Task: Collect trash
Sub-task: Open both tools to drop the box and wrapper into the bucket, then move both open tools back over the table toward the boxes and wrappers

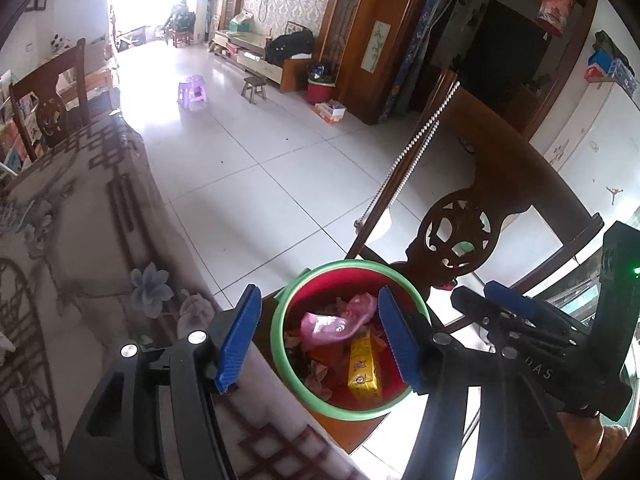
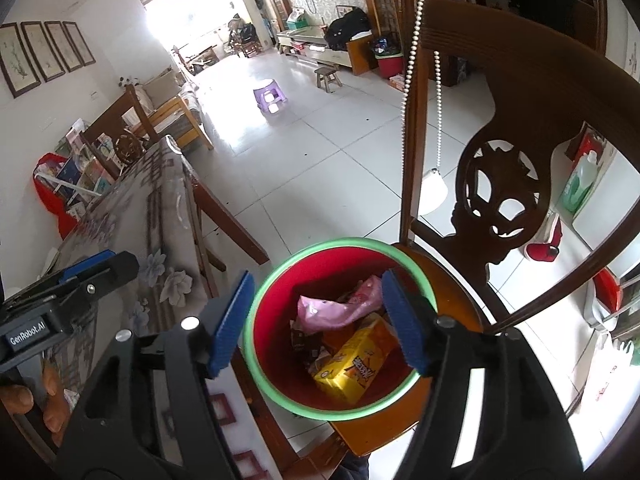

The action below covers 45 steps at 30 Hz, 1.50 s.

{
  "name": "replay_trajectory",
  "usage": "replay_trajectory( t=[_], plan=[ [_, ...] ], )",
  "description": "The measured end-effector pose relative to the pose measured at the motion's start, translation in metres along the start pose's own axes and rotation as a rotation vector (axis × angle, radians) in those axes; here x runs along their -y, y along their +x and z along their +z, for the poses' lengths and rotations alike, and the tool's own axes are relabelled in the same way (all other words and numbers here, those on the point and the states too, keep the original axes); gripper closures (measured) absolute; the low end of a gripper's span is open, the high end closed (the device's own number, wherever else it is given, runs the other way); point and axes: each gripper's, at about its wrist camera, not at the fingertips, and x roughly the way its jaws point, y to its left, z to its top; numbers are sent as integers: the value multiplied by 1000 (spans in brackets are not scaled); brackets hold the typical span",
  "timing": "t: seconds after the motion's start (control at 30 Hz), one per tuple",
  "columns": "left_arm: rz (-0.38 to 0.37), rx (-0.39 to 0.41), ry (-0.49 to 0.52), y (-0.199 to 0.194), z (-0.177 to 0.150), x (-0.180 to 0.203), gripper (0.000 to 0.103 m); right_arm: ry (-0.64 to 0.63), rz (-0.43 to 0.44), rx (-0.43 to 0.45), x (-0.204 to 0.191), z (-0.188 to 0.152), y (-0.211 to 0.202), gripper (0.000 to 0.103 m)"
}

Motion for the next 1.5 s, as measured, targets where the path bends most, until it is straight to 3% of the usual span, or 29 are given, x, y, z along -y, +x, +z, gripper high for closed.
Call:
replay_trajectory(
  t=[0.6,1.07,1.13,1.5],
  plan=[
    [44,84,-62,-59,-32,-37,44,-83,44,-16,-52,-22,-15,21],
    [134,86,-231,-108,-91,-134,42,-239,111,-78,-148,-55,-9,17],
    [141,87,-251,-115,-101,-148,38,-255,114,-86,-163,-62,-8,16],
    [175,103,-332,-165,-149,-224,38,-346,158,-129,-256,-110,-10,16]
  ],
)
